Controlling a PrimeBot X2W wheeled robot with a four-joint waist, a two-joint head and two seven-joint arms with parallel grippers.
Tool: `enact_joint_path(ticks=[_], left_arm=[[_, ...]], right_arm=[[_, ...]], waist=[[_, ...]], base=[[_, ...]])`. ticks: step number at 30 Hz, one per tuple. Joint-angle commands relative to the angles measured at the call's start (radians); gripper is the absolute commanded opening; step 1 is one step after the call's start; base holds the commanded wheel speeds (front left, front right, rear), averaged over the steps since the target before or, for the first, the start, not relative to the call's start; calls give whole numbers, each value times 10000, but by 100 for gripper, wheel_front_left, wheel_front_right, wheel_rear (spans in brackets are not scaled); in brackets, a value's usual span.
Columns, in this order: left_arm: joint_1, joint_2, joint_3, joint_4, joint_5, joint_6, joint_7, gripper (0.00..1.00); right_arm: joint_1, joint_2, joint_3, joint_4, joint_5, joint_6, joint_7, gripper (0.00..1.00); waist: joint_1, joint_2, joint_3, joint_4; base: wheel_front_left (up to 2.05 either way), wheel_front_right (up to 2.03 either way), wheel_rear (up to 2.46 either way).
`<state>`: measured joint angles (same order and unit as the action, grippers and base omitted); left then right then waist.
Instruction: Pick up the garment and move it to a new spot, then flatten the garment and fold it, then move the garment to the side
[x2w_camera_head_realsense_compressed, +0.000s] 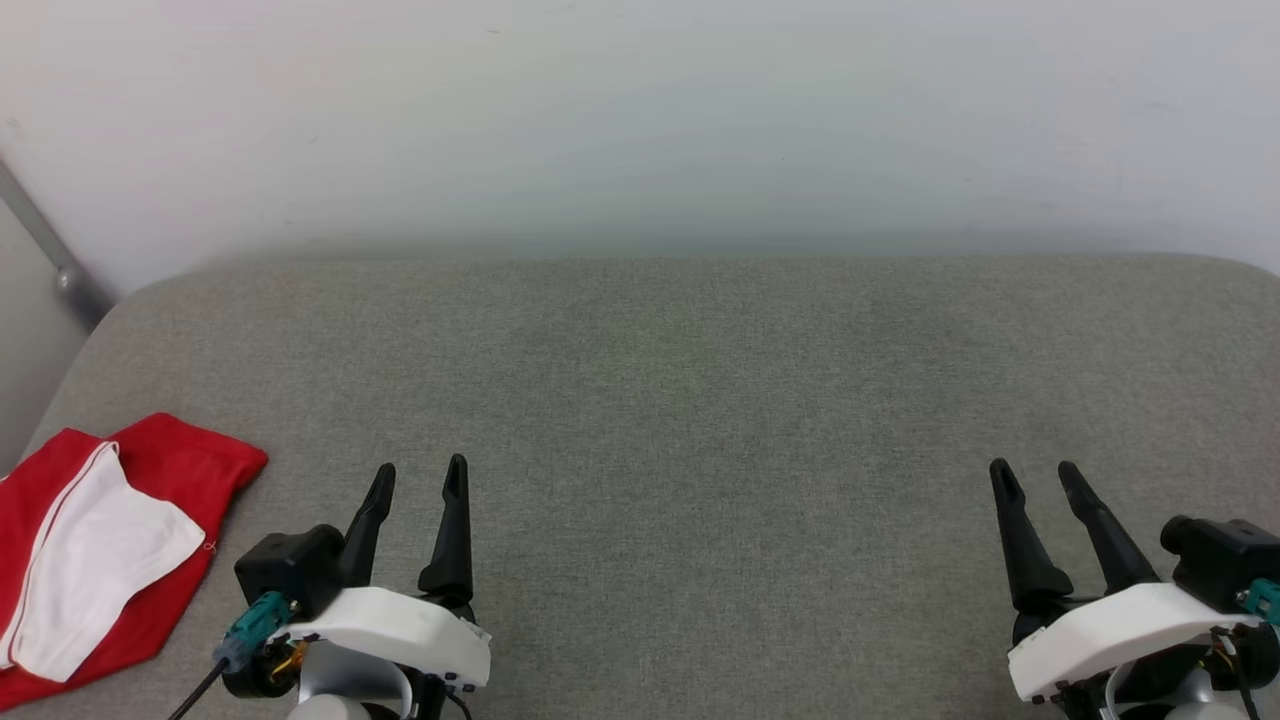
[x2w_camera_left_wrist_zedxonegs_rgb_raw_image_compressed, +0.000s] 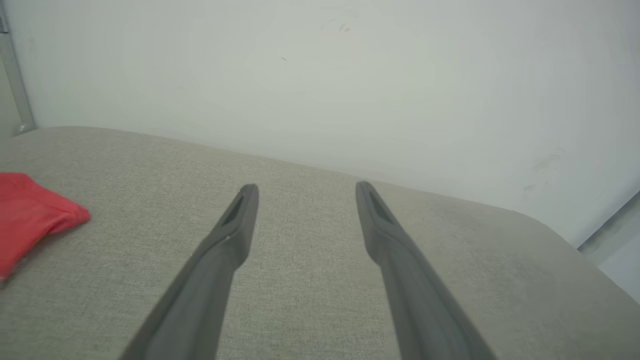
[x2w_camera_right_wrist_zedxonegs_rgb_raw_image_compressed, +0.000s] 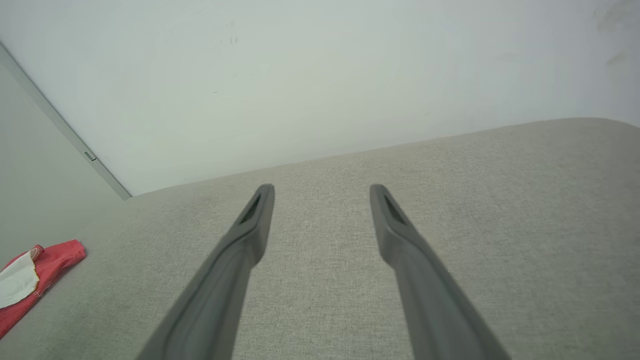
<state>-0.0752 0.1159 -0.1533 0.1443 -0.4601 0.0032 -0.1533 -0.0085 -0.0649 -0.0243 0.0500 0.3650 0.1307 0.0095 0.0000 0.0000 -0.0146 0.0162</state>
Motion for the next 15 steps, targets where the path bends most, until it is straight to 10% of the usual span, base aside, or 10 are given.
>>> enact_joint_path(ticks=[1,15], left_arm=[[-97,86,-65,-99,297,65,-89,100],[-102,133,-245,66,1389,288,-420,100]], right_arm=[[55,33,-33,-188,-356,0,-75,100],[224,151,-181,-537,-1594,0,-338,100]], waist=[[0,0,-3,4],[0,0,-44,23]], base=[[0,0,0],[0,0,0]])
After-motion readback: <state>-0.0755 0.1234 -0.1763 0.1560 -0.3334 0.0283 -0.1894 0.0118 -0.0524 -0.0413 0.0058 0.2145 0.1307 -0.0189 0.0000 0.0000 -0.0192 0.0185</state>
